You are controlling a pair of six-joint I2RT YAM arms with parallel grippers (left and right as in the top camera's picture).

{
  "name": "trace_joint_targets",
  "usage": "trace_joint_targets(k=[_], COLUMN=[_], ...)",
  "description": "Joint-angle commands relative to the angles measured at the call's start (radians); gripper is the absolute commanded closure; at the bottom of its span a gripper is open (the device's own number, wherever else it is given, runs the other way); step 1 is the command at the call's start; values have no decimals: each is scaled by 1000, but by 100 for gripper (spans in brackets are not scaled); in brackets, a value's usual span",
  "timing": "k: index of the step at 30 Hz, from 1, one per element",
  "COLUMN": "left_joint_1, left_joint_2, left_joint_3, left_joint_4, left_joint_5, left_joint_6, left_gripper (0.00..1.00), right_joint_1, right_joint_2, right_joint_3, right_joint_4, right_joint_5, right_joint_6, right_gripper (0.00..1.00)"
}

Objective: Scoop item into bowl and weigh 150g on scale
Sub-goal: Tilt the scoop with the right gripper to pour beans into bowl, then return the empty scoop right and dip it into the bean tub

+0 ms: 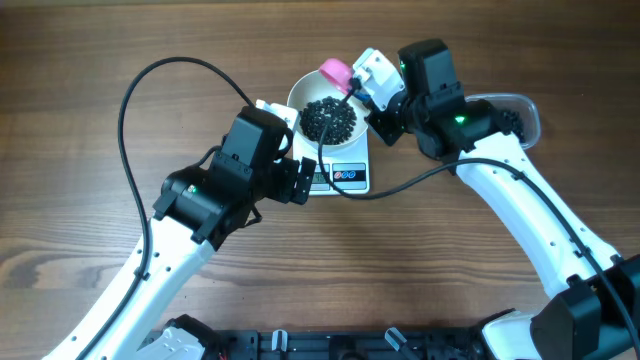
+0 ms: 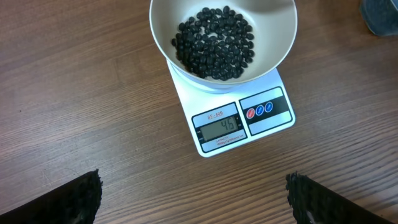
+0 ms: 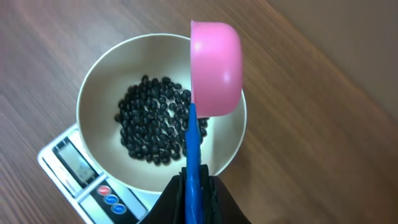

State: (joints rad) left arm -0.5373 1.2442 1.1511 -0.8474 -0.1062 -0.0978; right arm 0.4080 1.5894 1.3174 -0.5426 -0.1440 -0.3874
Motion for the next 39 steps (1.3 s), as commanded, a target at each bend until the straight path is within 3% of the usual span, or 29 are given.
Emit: trace_joint_targets(k=[1,7,13,22,30,39], left_joint_1=[4,4,3,4,4,4], left_joint_2=[2,2,2,2,2,2], left_joint_3=[-5,-5,-5,-5,-5,-5], left_joint_4=[3,2,2,3,3,2], left_joint_5=[11,11,11,11,11,11], left_joint_6=[15,15,15,15,15,15], left_gripper=[0,0,0,0,0,0], right_joint_1=[-12,-106,-306,-578,-604,-604], right_joint_2=[-29,-93,-166,-166,-109,1], right_joint_3=[5,5,5,4,4,4], right_joint_4=[12,34,1,-212,-322,-337], right_joint_5=[12,-108,-119,-18,182,200], right_joint_6=[256,324,338,337,338,338], right_gripper=[96,96,96,96,96,96])
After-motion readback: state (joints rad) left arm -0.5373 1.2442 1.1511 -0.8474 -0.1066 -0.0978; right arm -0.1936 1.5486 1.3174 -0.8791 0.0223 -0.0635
